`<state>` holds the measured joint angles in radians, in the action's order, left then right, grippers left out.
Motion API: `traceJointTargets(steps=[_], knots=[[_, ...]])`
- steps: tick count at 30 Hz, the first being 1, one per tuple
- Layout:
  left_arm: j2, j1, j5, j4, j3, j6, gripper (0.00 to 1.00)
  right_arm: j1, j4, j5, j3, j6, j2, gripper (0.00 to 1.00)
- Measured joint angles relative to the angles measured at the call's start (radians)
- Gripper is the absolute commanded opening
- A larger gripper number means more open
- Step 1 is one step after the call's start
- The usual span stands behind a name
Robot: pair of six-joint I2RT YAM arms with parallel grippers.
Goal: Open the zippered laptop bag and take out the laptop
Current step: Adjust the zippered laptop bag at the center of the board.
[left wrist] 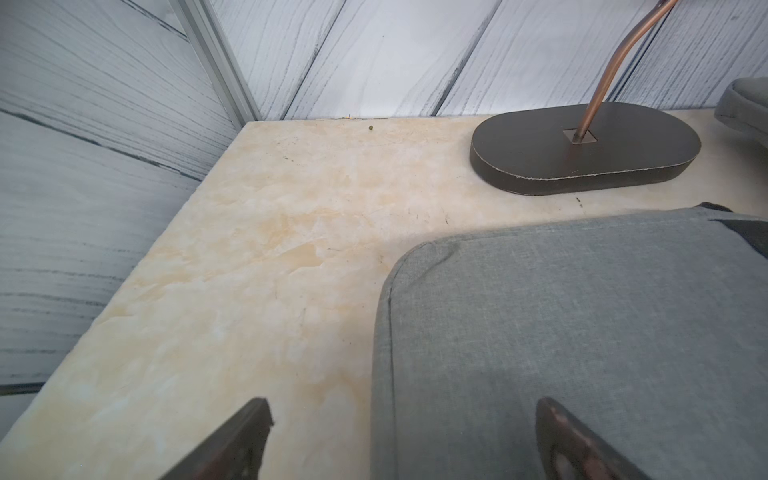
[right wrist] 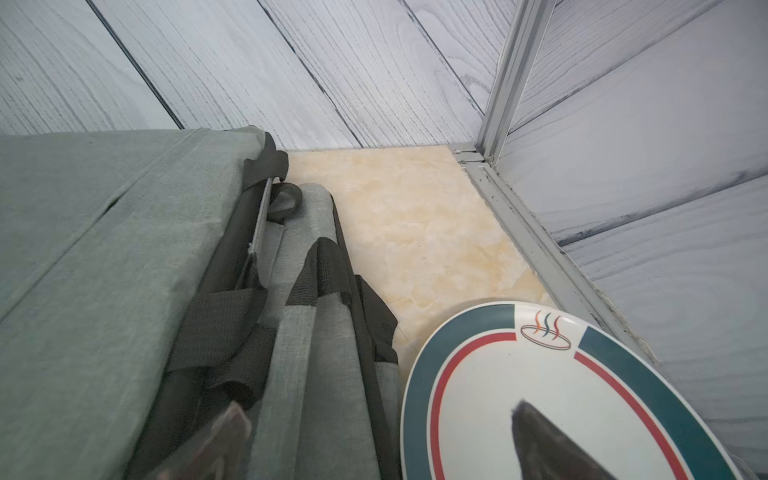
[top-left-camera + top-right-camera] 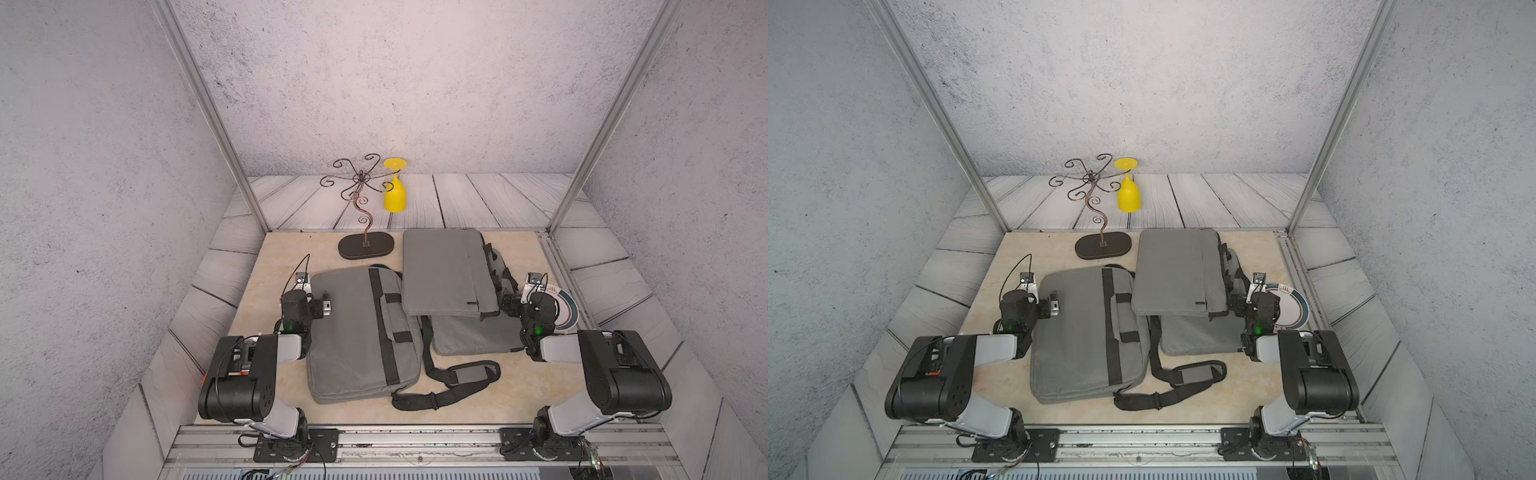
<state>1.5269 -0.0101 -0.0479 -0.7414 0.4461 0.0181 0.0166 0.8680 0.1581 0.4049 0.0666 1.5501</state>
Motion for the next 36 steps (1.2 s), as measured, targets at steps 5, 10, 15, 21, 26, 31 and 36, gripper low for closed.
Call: traceJointTargets(steps=[5,10,15,21,26,31,36], knots=[[0.000,0.000,0.000,0.000,0.000,0.000,0.99,0.000,-0.002,-0.020,0.000,-0.001,0.000,0.99],[0.000,0.000,0.000,0.000,0.000,0.000,0.99,0.000,-0.003,-0.029,0.000,-0.001,0.000,0.99],[0.000,0.000,0.000,0.000,0.000,0.000,0.99,0.000,-0.003,-0.030,0.000,-0.002,0.000,0.99],[0.000,0.002,0.000,0.000,0.000,0.000,0.99,0.000,-0.003,-0.033,0.000,-0.008,0.000,0.99],[0.000,0.002,0.000,0.000,0.000,0.000,0.99,0.000,-0.003,-0.033,0.000,-0.011,0.000,0.99],[0.000,0.002,0.000,0.000,0.000,0.000,0.99,0.000,-0.003,-0.033,0.000,-0.012,0.000,0.99],[0.000,0.002,0.000,0.000,0.000,0.000,0.99,0.000,-0.003,-0.033,0.000,-0.014,0.000,0.99]])
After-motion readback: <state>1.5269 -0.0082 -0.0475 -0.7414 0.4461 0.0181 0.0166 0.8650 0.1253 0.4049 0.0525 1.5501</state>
